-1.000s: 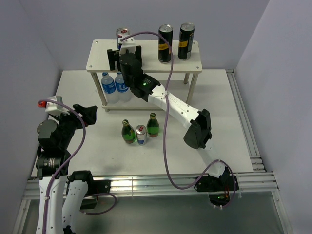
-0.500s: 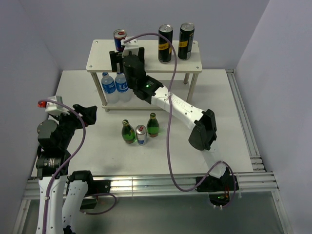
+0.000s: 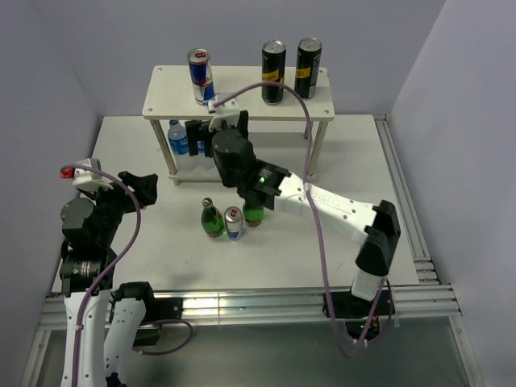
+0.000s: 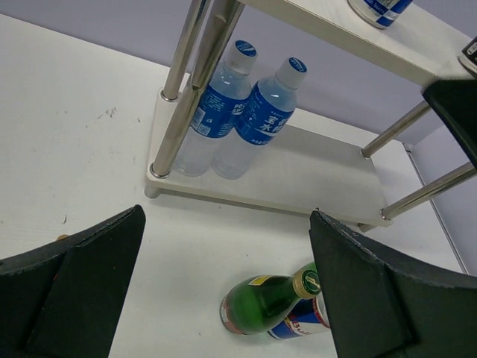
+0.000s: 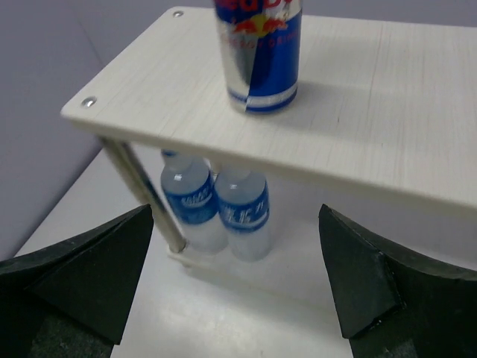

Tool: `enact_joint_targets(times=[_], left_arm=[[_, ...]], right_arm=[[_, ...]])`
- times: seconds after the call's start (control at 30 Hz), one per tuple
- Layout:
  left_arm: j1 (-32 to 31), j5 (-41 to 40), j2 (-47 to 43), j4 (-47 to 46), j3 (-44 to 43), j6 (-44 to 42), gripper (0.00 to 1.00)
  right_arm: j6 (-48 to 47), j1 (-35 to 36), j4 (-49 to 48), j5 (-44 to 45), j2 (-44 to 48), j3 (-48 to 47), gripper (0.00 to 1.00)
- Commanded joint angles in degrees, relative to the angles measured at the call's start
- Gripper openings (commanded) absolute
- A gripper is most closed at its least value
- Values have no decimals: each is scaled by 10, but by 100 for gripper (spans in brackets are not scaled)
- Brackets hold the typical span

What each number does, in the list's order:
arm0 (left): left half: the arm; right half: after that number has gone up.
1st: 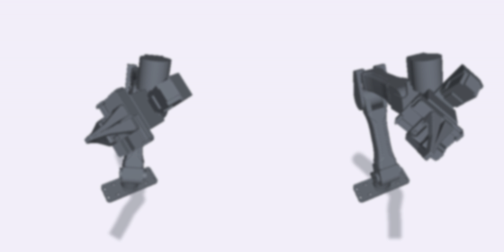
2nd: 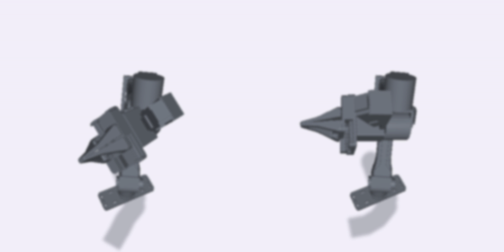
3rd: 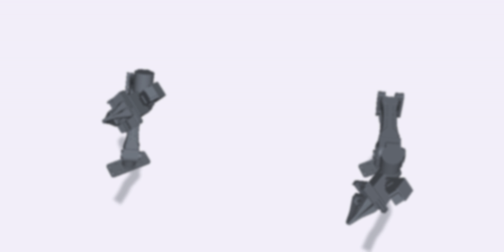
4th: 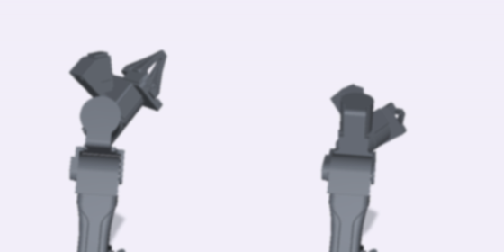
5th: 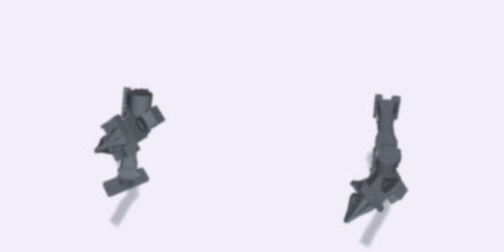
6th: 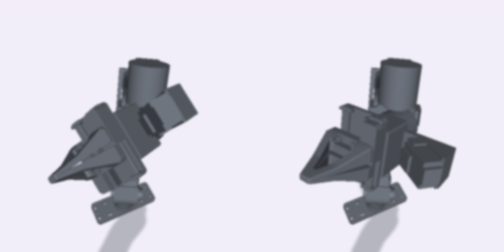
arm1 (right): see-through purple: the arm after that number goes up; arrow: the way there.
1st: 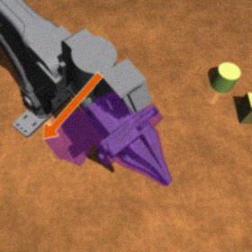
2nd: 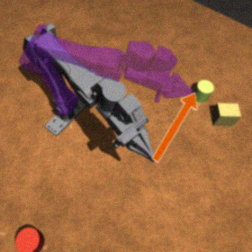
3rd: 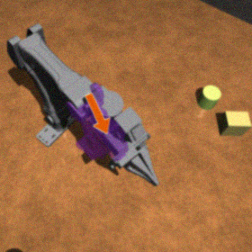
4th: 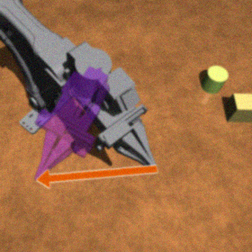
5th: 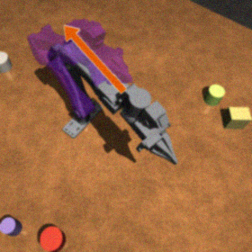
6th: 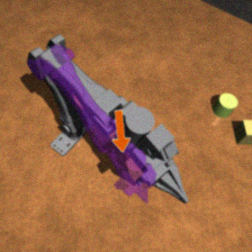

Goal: Place and organize the beverage onto the shelf

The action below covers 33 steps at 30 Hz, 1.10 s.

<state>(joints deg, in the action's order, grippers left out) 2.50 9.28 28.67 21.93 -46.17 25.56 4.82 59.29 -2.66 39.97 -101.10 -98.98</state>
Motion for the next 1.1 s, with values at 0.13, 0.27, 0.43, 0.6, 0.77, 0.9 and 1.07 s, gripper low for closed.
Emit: enact_joint_targets(times=[0.13,0.27,0.43,0.6,0.77,0.9,1.07], left_arm=[[-5,105,-9,-26,9,27,99],[-22,116,-39,-23,26,65,99],[-60,47,76,22,-70,59,99],[-133,-165,177,25,-203,41,99],[-360,-380,257,64,-241,44,99],[-618,-606,237,77,-168,161,99],[-891,-794,281,250,-96,493,99]], right_arm=[[22,132,-59,141,239,210,99],[71,194,-19,220,346,304,99],[208,236,103,281,387,354,99],[337,264,231,344,390,354,98],[522,282,492,385,371,324,98],[761,282,684,376,350,312,98],[906,296,841,360,338,340,99]])
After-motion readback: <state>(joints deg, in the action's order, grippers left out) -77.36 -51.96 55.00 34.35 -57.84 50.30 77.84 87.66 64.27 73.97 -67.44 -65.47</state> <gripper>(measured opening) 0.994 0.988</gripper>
